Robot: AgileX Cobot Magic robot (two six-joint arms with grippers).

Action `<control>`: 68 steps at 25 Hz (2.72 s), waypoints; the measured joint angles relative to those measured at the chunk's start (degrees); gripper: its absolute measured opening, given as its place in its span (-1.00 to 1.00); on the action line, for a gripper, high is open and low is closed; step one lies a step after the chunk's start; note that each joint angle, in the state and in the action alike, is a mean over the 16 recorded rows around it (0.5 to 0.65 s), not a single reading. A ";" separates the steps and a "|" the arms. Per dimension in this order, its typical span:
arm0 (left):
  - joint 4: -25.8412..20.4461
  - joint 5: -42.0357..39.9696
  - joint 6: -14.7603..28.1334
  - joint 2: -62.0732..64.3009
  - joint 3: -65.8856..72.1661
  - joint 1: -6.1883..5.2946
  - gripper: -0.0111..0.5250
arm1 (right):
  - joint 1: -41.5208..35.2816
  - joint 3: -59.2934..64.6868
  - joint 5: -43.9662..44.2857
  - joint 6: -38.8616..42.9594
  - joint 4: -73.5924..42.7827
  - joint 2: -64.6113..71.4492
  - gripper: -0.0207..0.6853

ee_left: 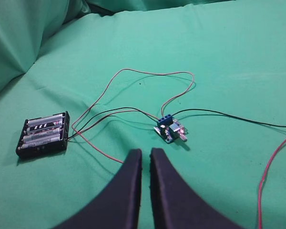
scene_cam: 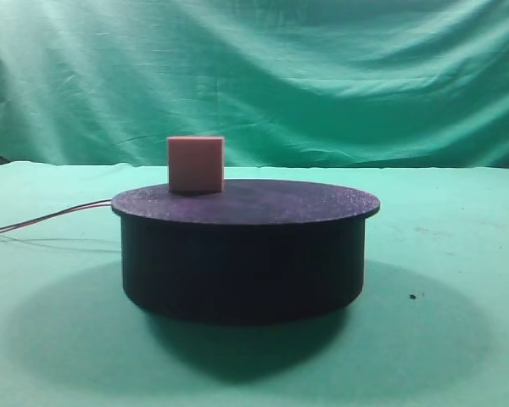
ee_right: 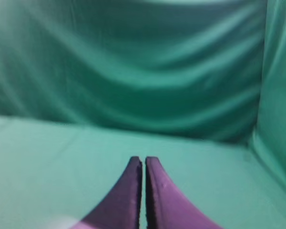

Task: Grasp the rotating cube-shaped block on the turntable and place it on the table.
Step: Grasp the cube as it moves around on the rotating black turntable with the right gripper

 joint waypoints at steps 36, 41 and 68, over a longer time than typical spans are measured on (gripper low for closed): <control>0.00 0.00 0.00 0.00 0.00 0.00 -0.96 | 22.58 -38.59 39.50 -17.12 23.65 68.06 -0.87; 0.00 0.00 0.00 0.00 0.00 0.00 -0.96 | 28.74 -43.15 40.31 -9.16 18.94 73.32 -0.47; 0.00 0.00 0.00 0.00 0.00 0.00 -0.96 | 29.98 -51.40 43.42 -4.47 9.92 82.53 -0.25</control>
